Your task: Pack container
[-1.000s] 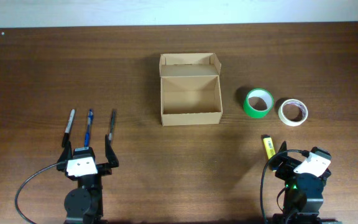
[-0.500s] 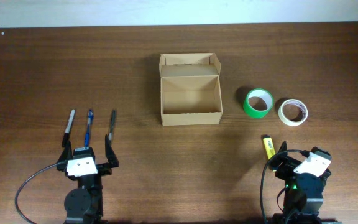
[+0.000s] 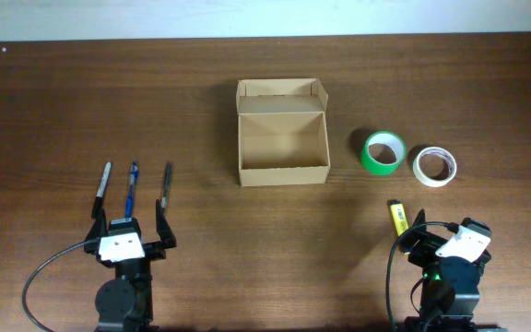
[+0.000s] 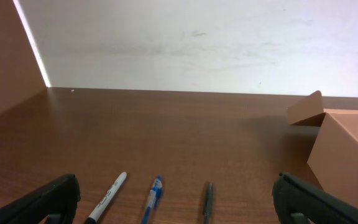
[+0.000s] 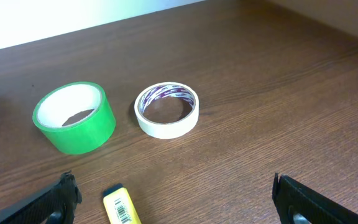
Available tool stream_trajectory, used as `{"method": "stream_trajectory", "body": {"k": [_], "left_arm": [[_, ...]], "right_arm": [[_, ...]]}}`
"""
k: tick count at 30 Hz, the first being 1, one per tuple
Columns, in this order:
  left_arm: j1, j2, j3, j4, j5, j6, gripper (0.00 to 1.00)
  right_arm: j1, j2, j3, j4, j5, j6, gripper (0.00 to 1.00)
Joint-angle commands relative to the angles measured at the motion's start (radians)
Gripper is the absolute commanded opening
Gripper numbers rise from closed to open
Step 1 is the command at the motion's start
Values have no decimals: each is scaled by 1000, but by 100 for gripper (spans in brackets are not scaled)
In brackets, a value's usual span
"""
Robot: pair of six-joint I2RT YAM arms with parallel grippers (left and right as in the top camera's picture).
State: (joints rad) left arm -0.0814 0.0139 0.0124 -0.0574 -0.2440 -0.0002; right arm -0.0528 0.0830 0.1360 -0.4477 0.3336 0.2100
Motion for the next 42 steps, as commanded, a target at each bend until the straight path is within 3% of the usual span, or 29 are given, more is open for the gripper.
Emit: {"method": "stream_trajectory", "body": {"k": [1, 11, 14, 18, 22, 28, 34, 38, 39, 42], "left_arm": [[7, -3, -3, -3, 23, 4, 99], [7, 1, 11, -20, 101, -16, 99], [16, 39, 86, -54, 57, -57, 99], [78, 214, 286, -87, 27, -55, 99], [166, 517, 527, -219, 93, -2, 99], [330, 1023, 982, -419, 325, 85, 99], [450, 1371, 1343, -547, 553, 84, 99], [475, 1516, 1451, -583, 581, 84, 99], [475, 1536, 1452, -582, 578, 84, 99], [475, 1591, 1452, -591, 576, 85, 99]], "right_arm": [[-8, -9, -7, 0, 15, 9, 99], [-6, -6, -7, 88, -282, 40, 99], [-6, 9, 15, 183, -407, 38, 99], [-6, 87, 152, 173, -401, -40, 99], [-6, 296, 387, 34, -401, -154, 99], [-6, 771, 906, -274, -406, -158, 99], [-6, 1091, 1309, -531, -515, -158, 99], [-7, 1228, 1423, -559, -514, -134, 99], [-7, 1260, 1440, -568, -508, -106, 93], [-7, 1371, 1488, -629, -487, -55, 92]]}}
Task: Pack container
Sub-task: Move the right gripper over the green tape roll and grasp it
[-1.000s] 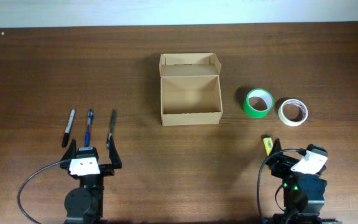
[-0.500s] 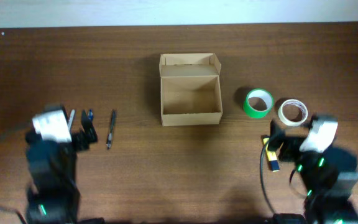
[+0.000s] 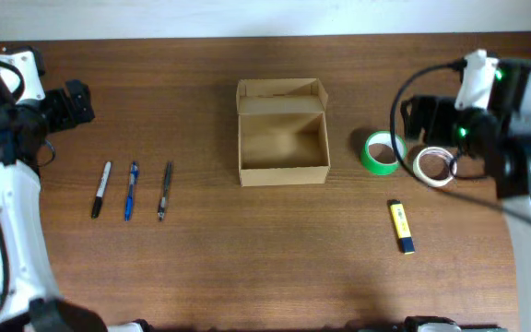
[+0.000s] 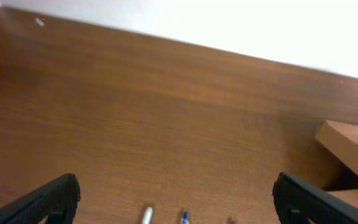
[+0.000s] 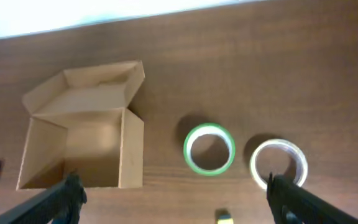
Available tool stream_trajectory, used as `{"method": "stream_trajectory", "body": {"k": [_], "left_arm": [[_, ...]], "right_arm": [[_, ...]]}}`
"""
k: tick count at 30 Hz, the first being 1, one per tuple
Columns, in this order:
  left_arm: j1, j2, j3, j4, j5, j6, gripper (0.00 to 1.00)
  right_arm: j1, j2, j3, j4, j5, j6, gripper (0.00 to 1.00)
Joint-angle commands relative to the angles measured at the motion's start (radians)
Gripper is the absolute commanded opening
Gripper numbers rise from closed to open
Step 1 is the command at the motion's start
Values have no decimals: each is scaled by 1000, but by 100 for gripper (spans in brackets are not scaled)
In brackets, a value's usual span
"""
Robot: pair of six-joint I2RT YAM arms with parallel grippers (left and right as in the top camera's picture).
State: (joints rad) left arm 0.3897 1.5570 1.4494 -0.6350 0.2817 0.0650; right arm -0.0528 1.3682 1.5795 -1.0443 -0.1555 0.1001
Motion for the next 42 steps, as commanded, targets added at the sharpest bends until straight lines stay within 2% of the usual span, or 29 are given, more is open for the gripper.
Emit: {"method": "stream_trajectory", "body": {"k": [1, 6, 14, 27, 36, 39, 40, 42], "left_arm": [[4, 62, 15, -18, 47, 19, 99], [4, 129, 15, -21, 43, 19, 99], [4, 172, 14, -21, 44, 19, 99], [4, 172, 14, -21, 44, 19, 99], [4, 172, 14, -21, 44, 19, 99], [4, 172, 14, -21, 44, 19, 99], [4, 172, 14, -21, 44, 19, 99], [4, 172, 14, -21, 44, 19, 99]], "right_arm": [[-7, 133, 60, -59, 26, 73, 89], [-7, 347, 108, -122, 77, 79, 88], [-16, 617, 113, -89, 78, 130, 81], [-67, 706, 113, -74, 121, 125, 77], [-63, 769, 112, -61, 123, 126, 68], [-64, 798, 112, -57, 123, 126, 62], [-64, 801, 112, -56, 123, 126, 57], [-64, 812, 112, -52, 123, 126, 26]]}}
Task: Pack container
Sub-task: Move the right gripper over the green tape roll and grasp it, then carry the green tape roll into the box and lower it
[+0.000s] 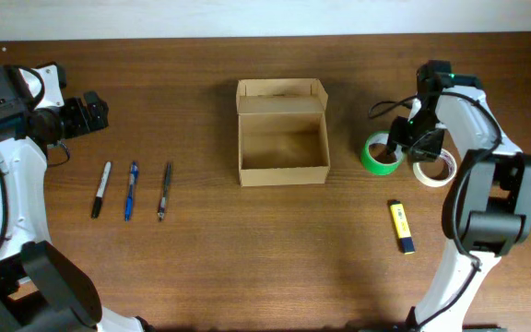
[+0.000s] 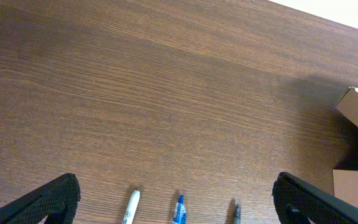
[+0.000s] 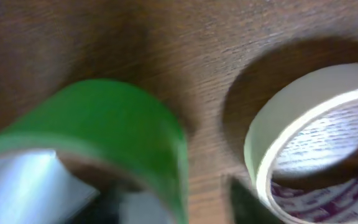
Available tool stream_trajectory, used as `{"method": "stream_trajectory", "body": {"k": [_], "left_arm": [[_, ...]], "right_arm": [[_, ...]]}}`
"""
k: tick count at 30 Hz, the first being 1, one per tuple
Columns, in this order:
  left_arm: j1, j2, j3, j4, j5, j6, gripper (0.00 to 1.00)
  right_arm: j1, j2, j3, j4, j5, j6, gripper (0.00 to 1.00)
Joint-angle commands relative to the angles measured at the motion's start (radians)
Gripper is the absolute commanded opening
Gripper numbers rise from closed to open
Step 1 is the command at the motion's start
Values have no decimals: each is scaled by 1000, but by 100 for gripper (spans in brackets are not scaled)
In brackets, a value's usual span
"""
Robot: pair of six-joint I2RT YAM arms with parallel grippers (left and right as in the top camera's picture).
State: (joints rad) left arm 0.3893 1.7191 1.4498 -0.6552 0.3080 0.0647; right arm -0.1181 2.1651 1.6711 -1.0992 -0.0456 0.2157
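Observation:
An open cardboard box [image 1: 282, 134] stands mid-table. To its right lie a green tape roll [image 1: 381, 154], a white tape roll [image 1: 434, 168] and a yellow highlighter [image 1: 401, 227]. My right gripper [image 1: 413, 143] is down at the green roll [image 3: 104, 124], open. One finger is inside the roll. The other finger [image 3: 247, 202] stands between it and the white roll [image 3: 309, 124]. Left of the box lie a marker [image 1: 100, 189], a blue pen [image 1: 130, 190] and a grey pen [image 1: 165, 191]. My left gripper [image 1: 88, 112] hangs open beyond them, holding nothing.
The box's lid flap [image 1: 281, 96] is folded back toward the far edge, where the brown table [image 1: 247, 258] meets a white wall. In the left wrist view the three pen tips, such as the blue pen's [image 2: 179, 211], show between the wide-spread fingers, with the box corner at the right.
My right gripper was high over the tapes and the box. It is now low at the green roll, its jaws either side of the roll's right wall. The left gripper shifted slightly toward the pens.
Both arms were folded at the table's near edge, grippers open, with pens and tapes lying ahead of them. Then both were raised: the left at the far left corner, the right above the tapes. Now the right gripper straddles the green roll's wall. No object has moved.

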Motion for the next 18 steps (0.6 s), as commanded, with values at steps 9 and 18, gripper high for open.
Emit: {"method": "stream_trajectory", "body": {"k": [9, 18], "left_arm": [[5, 10, 14, -1, 18, 19, 99], [5, 10, 14, -1, 18, 19, 99]], "right_arm": [[2, 2, 48, -25, 10, 10, 4], [112, -201, 420, -224, -105, -95, 4]]}}
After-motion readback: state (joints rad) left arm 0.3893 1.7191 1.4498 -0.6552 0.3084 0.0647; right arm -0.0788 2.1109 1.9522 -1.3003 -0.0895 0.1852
